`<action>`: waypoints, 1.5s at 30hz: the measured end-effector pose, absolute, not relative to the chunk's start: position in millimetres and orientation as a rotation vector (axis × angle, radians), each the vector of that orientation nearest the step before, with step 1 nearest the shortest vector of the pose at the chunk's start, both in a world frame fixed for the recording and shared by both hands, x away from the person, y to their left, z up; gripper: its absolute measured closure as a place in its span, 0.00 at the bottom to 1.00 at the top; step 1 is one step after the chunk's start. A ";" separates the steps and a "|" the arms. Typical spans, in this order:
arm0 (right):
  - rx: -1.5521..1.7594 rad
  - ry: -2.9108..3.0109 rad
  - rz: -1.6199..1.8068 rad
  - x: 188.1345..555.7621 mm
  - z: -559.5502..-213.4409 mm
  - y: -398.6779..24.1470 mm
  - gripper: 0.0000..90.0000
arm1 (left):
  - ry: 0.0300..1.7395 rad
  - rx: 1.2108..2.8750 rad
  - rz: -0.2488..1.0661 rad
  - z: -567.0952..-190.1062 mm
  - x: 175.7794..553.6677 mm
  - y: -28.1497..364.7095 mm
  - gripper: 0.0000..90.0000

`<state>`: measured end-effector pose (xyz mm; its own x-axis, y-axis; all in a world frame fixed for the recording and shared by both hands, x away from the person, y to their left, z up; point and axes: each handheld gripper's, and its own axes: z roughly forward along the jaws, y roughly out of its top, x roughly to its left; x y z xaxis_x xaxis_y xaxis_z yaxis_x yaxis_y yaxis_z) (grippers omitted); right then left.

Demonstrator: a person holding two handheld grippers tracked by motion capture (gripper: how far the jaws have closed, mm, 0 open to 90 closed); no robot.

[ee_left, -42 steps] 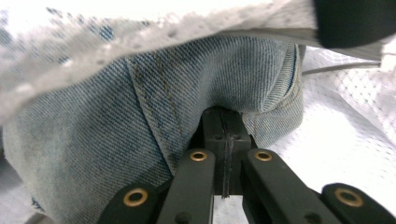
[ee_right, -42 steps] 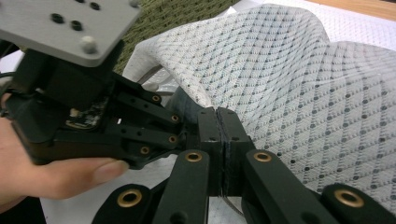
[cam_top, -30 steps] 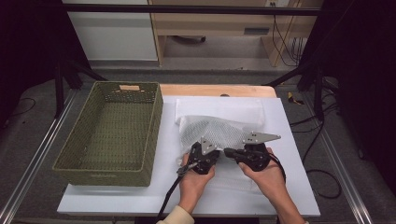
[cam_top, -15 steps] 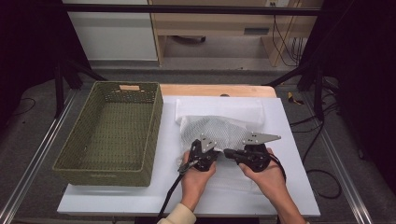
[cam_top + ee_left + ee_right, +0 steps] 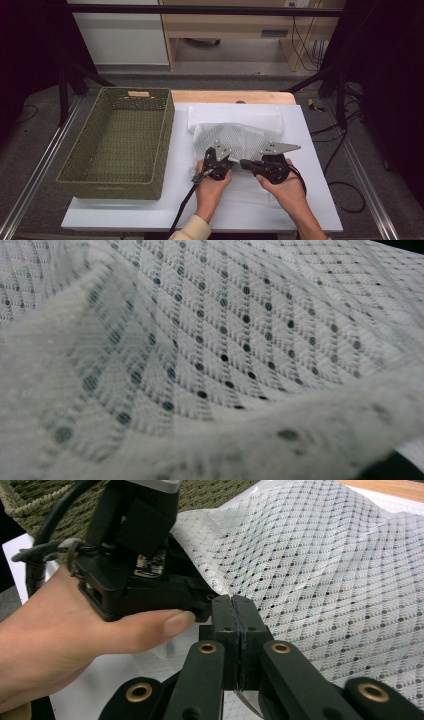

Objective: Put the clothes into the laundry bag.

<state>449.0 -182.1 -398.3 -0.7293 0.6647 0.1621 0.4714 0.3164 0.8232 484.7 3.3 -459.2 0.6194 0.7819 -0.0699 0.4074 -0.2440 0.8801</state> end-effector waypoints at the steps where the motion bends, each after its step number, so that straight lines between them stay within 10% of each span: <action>1: 1.041 2.374 1.375 449.0 -398.3 -182.1 1.00 | 0.952 1.867 0.481 -459.2 484.7 3.3 1.00; 45: 1.063 2.344 1.386 448.1 -396.1 -191.6 1.00 | 0.973 2.039 0.435 -476.2 472.0 -2.6 1.00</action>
<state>448.1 -191.6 -396.1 -0.7149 0.6790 0.1669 0.4734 0.2944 0.8302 472.0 -2.6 -476.2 0.6422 0.7657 -0.0360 0.4841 -0.3688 0.7935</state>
